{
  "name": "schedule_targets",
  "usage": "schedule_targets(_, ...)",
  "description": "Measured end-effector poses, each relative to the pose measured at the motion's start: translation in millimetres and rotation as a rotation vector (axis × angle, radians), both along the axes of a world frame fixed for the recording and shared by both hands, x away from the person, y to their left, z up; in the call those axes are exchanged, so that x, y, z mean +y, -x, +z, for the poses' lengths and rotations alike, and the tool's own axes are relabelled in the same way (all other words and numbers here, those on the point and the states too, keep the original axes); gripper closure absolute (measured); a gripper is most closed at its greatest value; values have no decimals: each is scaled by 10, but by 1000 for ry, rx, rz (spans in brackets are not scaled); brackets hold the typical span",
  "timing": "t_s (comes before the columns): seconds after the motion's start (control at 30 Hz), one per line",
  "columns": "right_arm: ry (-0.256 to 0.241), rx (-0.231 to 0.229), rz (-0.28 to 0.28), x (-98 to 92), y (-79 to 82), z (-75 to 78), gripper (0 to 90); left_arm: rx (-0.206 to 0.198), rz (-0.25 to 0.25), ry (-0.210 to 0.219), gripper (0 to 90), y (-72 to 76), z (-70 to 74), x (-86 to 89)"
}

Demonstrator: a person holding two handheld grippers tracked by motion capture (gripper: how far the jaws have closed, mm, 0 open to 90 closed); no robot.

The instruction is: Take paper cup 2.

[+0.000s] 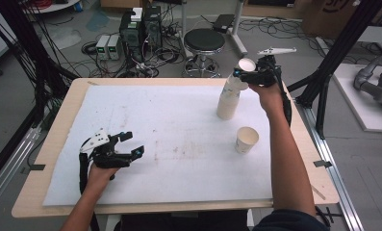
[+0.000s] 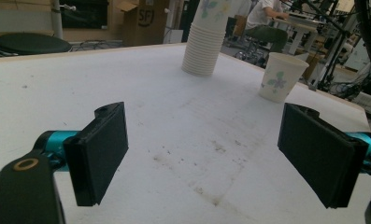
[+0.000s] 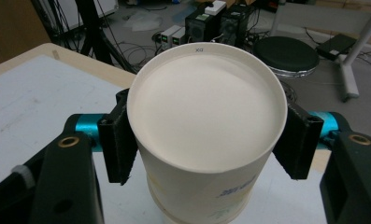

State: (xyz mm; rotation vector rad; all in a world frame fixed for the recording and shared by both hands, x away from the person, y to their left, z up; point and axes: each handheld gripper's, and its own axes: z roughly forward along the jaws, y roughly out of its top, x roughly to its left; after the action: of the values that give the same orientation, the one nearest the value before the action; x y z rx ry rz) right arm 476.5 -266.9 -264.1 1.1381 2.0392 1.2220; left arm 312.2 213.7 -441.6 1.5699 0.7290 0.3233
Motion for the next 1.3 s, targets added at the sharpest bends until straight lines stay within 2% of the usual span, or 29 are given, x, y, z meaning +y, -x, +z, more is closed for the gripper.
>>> schedule_targets(0.13, -12, -13, -5, -68, 107, 77, 335, -2, 1, 0, 162, 8, 4, 0)
schedule_targets(0.27, -25, -37, 23, -109, 271, 145, 337, -8, 2, 20, 162, 12, 10, 6)
schedule_targets(0.37, -29, -40, 48, -121, 395, 143, 337, -28, 11, 22, 159, 13, 30, 3)
schedule_targets(0.43, -50, -33, 74, -132, 495, 113, 337, -35, 10, 18, 155, 11, 37, -3)
schedule_targets(0.53, -49, -34, 106, -138, 618, 77, 338, -32, 8, 24, 154, 2, 36, -20)
schedule_targets(0.7, -64, -39, 152, -134, 784, 12, 338, -19, 11, 3, 154, -11, 34, -45)
schedule_targets(0.8, -65, -36, 181, -109, 880, -42, 338, -19, 4, 10, 154, -6, 35, -59)
schedule_targets(1.03, -69, -16, 242, -15, 1014, -215, 338, -24, 3, 17, 154, -2, 39, -67)
schedule_targets(1.17, -45, -15, 275, 89, 1095, -334, 338, -26, -2, 20, 154, 6, 39, -80)
schedule_targets(1.3, -52, -15, 311, 183, 1172, -446, 338, -29, -13, 22, 154, 23, 27, -89)
